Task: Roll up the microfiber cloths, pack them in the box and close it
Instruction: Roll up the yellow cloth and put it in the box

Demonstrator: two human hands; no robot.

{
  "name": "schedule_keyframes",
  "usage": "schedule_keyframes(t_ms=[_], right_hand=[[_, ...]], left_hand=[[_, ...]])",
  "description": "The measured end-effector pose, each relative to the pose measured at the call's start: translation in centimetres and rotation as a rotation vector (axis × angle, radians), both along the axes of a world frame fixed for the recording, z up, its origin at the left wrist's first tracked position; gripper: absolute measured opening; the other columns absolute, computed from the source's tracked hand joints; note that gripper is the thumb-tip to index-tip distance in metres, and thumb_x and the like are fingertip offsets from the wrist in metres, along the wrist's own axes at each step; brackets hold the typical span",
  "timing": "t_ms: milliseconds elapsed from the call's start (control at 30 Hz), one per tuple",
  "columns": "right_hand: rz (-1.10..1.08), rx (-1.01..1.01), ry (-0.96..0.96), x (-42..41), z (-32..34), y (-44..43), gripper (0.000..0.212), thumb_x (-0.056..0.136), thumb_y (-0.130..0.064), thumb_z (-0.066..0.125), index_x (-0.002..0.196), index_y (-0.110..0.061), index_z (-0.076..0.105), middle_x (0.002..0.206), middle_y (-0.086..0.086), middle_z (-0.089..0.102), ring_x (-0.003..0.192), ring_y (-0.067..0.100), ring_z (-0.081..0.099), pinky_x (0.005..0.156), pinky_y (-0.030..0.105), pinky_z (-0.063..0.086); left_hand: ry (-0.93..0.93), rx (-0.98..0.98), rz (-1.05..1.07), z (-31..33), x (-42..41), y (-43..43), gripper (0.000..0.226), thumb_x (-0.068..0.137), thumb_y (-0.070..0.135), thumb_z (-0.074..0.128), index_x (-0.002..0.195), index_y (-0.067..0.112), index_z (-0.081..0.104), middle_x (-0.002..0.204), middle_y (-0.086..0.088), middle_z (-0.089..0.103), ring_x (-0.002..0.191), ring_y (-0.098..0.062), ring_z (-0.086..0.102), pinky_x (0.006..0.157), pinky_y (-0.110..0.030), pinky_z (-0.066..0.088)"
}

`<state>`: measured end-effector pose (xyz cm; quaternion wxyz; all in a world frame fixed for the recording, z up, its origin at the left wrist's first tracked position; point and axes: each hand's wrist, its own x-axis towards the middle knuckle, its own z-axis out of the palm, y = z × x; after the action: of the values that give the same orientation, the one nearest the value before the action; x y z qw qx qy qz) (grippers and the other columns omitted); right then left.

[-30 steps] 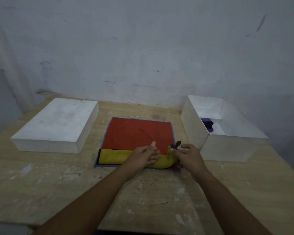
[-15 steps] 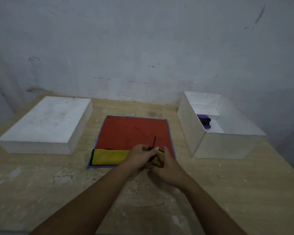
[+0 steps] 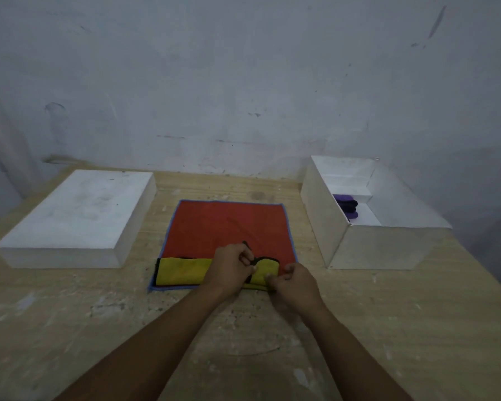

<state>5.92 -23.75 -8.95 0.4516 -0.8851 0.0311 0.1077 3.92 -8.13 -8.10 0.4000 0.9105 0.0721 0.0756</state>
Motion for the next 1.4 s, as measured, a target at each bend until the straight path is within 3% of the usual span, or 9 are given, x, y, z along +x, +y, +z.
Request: schedule_keyframes(t_ms=[100,233,433,667,833,1000,1167,1300,1400], right_hand=[[0.011,0.082,0.018,0.3,0.0,0.3,0.019,0.073,-0.021,0.076,0.076,-0.012,0.06,0.063,0.002,0.055,0.062,0.017,0.054,0.058,0.027,0.039],[0.012,0.098,-0.065,0.1,0.4,0.3,0.008,0.073,-0.019,0.071,0.072,-0.012,0.068,0.066,0.0,0.063,0.063,0.015,0.058,0.057,0.028,0.044],[-0.011,0.119,-0.29,-1.0,2.3,1.5,0.027,0.086,-0.044,0.064,0.075,-0.019,0.06,0.069,0.0,0.066,0.066,0.015,0.062,0.057,0.03,0.045],[0.205,0.06,-0.399,-2.1,2.2,3.5,0.032,0.077,-0.015,0.07,0.108,-0.021,0.065,0.101,-0.004,0.072,0.093,0.013,0.067,0.081,0.033,0.054],[0.371,-0.011,-0.407,-2.9,2.1,5.1,0.044,0.084,-0.005,0.06,0.127,-0.013,0.059,0.118,0.001,0.068,0.108,0.016,0.062,0.077,0.002,0.034],[0.268,0.038,-0.362,-2.8,0.9,5.7,0.036,0.083,-0.001,0.054,0.116,-0.014,0.062,0.106,-0.003,0.066,0.103,0.014,0.061,0.083,0.015,0.042],[0.1,0.077,-0.243,-2.0,0.0,5.1,0.028,0.088,-0.006,0.057,0.116,-0.008,0.06,0.108,0.003,0.065,0.107,0.02,0.061,0.082,0.023,0.043],[0.075,0.073,-0.158,-1.6,0.1,5.1,0.032,0.089,-0.016,0.061,0.12,-0.008,0.057,0.118,0.007,0.066,0.108,0.019,0.059,0.079,0.02,0.038],[0.076,0.065,-0.145,-1.4,0.1,5.4,0.034,0.086,-0.023,0.066,0.117,-0.009,0.057,0.107,0.003,0.065,0.099,0.017,0.059,0.076,0.02,0.038]], left_hand=[[0.056,0.068,-0.079,0.1,-0.1,0.1,0.013,0.087,0.018,0.068,0.085,0.006,0.072,0.082,-0.007,0.069,0.069,-0.01,0.056,0.066,-0.02,0.045],[0.119,0.028,-0.057,0.2,-0.1,0.3,0.063,0.097,0.047,0.044,0.054,0.001,0.05,0.053,-0.016,0.053,0.05,-0.027,0.047,0.046,-0.024,0.038],[0.277,-0.622,0.07,2.7,0.0,-0.4,0.074,0.091,0.064,0.034,0.091,0.001,0.073,0.085,-0.013,0.075,0.078,-0.021,0.072,0.075,-0.033,0.06],[0.461,-0.938,0.141,2.3,-0.6,2.6,0.075,0.084,0.073,0.04,0.101,0.006,0.067,0.104,-0.016,0.071,0.098,-0.03,0.069,0.084,-0.039,0.058],[0.395,-0.808,0.291,1.4,-0.4,4.3,0.051,0.081,0.047,0.069,0.103,0.0,0.069,0.096,-0.015,0.066,0.084,-0.026,0.064,0.061,-0.029,0.058],[0.411,-0.658,0.271,0.5,-0.5,5.3,0.018,0.089,0.016,0.066,0.082,0.001,0.06,0.091,-0.018,0.062,0.076,-0.027,0.064,0.072,-0.038,0.061],[0.372,-0.476,0.266,-0.5,-0.5,5.5,0.036,0.084,0.02,0.072,0.111,0.002,0.055,0.104,-0.016,0.062,0.068,-0.023,0.064,0.06,-0.034,0.06],[0.119,-0.024,0.227,-0.4,-1.1,4.9,0.041,0.075,0.021,0.078,0.101,0.012,0.048,0.093,-0.003,0.049,0.084,-0.021,0.051,0.07,-0.032,0.044],[0.057,-0.037,0.158,-0.3,-1.4,5.0,0.024,0.077,0.01,0.074,0.089,0.013,0.054,0.079,0.001,0.053,0.079,-0.02,0.057,0.059,-0.024,0.039]])
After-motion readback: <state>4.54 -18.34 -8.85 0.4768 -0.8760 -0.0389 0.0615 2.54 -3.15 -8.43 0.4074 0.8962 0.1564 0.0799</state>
